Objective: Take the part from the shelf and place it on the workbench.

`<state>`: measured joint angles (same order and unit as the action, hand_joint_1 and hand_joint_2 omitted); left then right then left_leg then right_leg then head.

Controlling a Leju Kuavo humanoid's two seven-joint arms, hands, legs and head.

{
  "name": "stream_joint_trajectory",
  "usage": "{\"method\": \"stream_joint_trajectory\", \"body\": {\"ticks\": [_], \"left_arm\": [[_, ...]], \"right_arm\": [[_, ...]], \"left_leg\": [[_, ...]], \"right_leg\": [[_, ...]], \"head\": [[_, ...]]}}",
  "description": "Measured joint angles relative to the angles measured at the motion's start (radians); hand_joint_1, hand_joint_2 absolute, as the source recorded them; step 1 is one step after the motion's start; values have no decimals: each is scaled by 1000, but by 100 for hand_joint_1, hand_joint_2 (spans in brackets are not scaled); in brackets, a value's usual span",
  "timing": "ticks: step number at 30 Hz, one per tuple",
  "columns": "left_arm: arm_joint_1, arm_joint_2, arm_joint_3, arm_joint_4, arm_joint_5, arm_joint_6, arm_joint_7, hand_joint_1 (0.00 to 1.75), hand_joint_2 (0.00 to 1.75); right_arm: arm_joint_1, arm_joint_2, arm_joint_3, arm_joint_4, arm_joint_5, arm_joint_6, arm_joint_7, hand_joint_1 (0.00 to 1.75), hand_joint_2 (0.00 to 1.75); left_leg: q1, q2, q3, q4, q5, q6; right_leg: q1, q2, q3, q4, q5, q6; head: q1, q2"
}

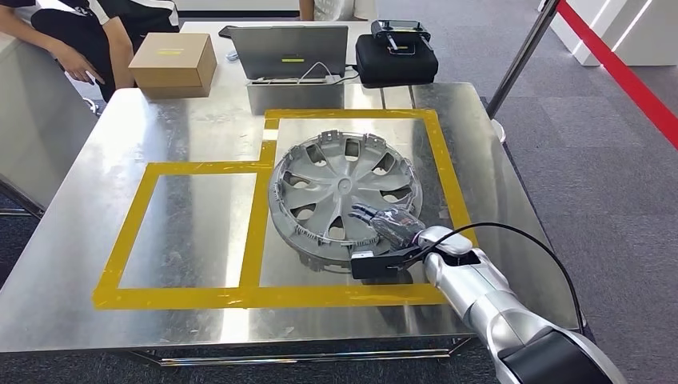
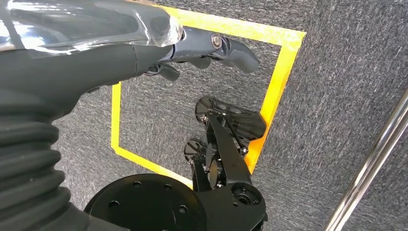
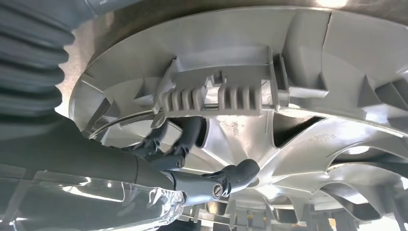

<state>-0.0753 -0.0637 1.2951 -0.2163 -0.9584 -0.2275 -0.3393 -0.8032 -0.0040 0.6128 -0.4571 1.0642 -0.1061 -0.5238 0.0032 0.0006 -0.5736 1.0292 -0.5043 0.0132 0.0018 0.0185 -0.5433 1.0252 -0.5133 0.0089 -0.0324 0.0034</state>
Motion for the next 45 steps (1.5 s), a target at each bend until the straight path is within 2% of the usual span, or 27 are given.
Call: {"method": "stream_joint_trajectory", "body": {"ticks": [10, 12, 14, 17, 20, 25, 29, 30, 31, 33, 34, 35, 36, 37, 39, 40, 41, 44, 45], "left_arm": [[0, 0, 1, 0, 10, 4, -6, 0, 0], [0, 0, 2, 0, 18, 3, -17, 0, 0], [0, 0, 4, 0, 28, 2, -32, 0, 0], [1, -2, 12, 0, 42, 1, -53, 0, 0], [5, -5, 22, 0, 49, 4, -69, 0, 0], [10, -4, 40, 0, 60, 14, -76, 0, 0], [9, -4, 49, 0, 61, 16, -78, 0, 0], [8, -4, 50, 0, 63, 15, -79, 0, 0], [8, -5, 52, 0, 64, 14, -79, 0, 0], [7, -5, 57, 0, 68, 13, -80, 0, 0], [7, -6, 58, 0, 68, 13, -80, 0, 0], [7, -6, 60, 0, 69, 13, -80, 0, 0], [7, -7, 61, 0, 69, 13, -80, 0, 0], [7, -7, 62, 0, 70, 12, -80, 0, 0], [6, -6, 63, -1, 70, 10, -80, 0, 0], [6, -5, 63, -1, 70, 7, -80, 0, 0], [5, -4, 63, -2, 69, 5, -81, 0, 0], [5, -4, 64, -1, 67, 0, -81, 0, 0], [5, -5, 65, -1, 65, 0, -82, 0, 0]], "right_arm": [[-6, -9, -2, 2, -38, -11, -4, 0, 0], [4, -15, -15, -11, -83, -67, -13, 0, 0], [39, -29, -52, -67, -163, -171, -30, 0, 0], [148, -59, -148, -246, -298, -330, -63, 0, 0], [327, -88, -273, -545, -424, -459, -118, 0, 0], [620, -139, -432, -1064, -516, -555, -172, 0, 0], [746, -179, -461, -1339, -517, -585, -174, 0, 0], [768, -184, -462, -1388, -520, -586, -174, 0, 0], [789, -190, -461, -1432, -526, -586, -175, 0, 0], [828, -200, -457, -1503, -537, -587, -175, 0, 0], [845, -204, -455, -1529, -537, -587, -175, 0, 0], [862, -206, -452, -1550, -533, -587, -175, 0, 0], [877, -209, -450, -1568, -525, -587, -175, 0, 0], [888, -211, -448, -1582, -520, -587, -175, 0, 0], [904, -214, -445, -1603, -515, -587, -175, 0, 0], [912, -215, -444, -1610, -515, -587, -175, 0, 0], [919, -217, -444, -1616, -516, -587, -175, 0, 0], [946, -218, -446, -1628, -522, -587, -174, 0, 0], [956, -217, -448, -1630, -527, -587, -174, 0, 0]], "left_leg": [[0, 0, 0, 0, 0, 0], [0, 0, 0, 0, 0, 0], [0, -2, 0, 0, 0, 0], [0, -6, -1, 0, 0, 0], [0, -12, -3, 0, -1, 0], [-6, -15, -6, 4, -8, 8], [-7, -9, 1, -7, 0, 20], [-4, -6, 4, -14, 7, 25], [0, -3, 5, -21, 12, 29], [2, 0, 2, -25, 17, 32], [3, 1, 0, -25, 18, 31], [4, 2, -2, -25, 20, 28], [6, 4, -4, -24, 22, 25], [10, 5, -6, -23, 25, 20], [15, 5, -10, -18, 28, 6], [15, 4, -12, -16, 31, -2], [14, 2, -15, -13, 33, -9], [16, -1, -23, -11, 41, -30], [18, -1, -29, -2, 27, -34]], "right_leg": [[0, 0, 0, 0, 0, 0], [0, 0, 0, 0, 0, 0], [0, -1, 0, 0, 0, 0], [0, -5, 0, 0, -1, 1], [-1, -10, 0, -1, -3, 2], [-5, -13, 0, -4, -5, 7], [-10, -9, 1, -2, -6, 16], [-10, -9, -4, 13, -20, 19], [-10, -9, -17, 45, -45, 22], [-14, -9, -65, 165, -117, 29], [-16, -10, -90, 226, -143, 33], [-19, -10, -102, 263, -152, 36], [-23, -10, -95, 260, -142, 40], [-27, -11, -68, 215, -114, 44], [-36, -13, 14, 72, -56, 54], [-38, -11, 40, 24, -37, 52], [-39, -9, 50, -1, -32, 46], [-36, -6, 30, -3, -27, 16], [-36, -7, 22, -2, -21, 6]], "head": [[0, 0], [0, 0], [0, 0], [0, 0], [0, 0], [0, 0], [-1, 0], [0, 0], [2, 0], [4, 0], [4, 0], [4, 0], [4, 0], [4, 0], [6, 0], [6, 0], [8, 0], [7, 0], [6, 0]]}}
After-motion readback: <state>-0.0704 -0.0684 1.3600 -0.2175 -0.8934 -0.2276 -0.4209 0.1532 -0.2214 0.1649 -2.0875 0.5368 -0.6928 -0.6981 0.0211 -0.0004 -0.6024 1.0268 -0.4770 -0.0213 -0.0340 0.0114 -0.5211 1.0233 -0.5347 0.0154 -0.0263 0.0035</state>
